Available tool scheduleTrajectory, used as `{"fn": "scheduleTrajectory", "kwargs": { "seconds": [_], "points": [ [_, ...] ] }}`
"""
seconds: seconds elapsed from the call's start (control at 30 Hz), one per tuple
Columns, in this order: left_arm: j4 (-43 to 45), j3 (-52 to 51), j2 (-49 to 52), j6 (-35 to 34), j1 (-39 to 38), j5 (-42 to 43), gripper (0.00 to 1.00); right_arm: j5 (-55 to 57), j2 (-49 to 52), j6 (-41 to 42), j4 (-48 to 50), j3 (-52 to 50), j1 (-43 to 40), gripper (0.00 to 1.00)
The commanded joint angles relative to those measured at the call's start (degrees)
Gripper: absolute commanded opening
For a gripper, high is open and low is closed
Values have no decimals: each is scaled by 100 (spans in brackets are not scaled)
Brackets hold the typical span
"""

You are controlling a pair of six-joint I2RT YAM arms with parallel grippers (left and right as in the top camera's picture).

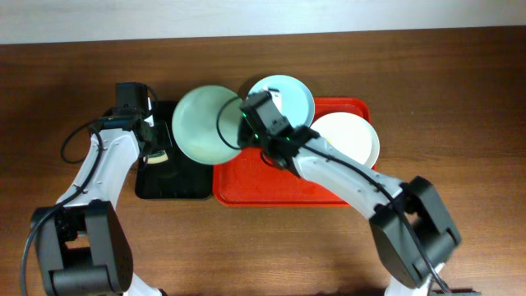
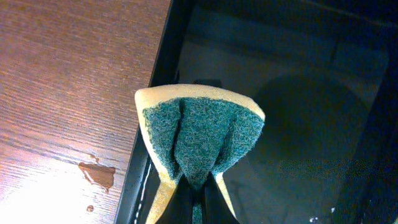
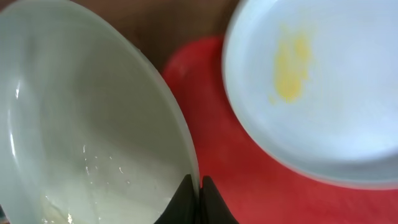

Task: Clean dirty plates on tray and stack at the side
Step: 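Lift the light-blue plate with the right gripper and tilt it up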

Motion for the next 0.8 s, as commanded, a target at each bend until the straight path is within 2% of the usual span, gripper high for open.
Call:
{"fn": "scheduleTrajectory", "kwargs": {
  "seconds": [0.0, 0.17, 0.47, 0.77],
  "points": [
    [-11, 83, 31, 581, 13, -59, 0, 483, 402, -444, -219, 866, 9, 4],
    [-28, 83, 28, 704, 13, -37, 0, 1257, 463, -706, -72, 1008, 9, 4],
    [-33, 83, 28, 704, 13, 2, 0, 1327, 542, -809, 619, 1005, 151, 4],
    [-35, 83, 28, 704, 13, 7, 0, 1340, 542, -2072, 1196, 1005, 155, 4]
  ]
}}
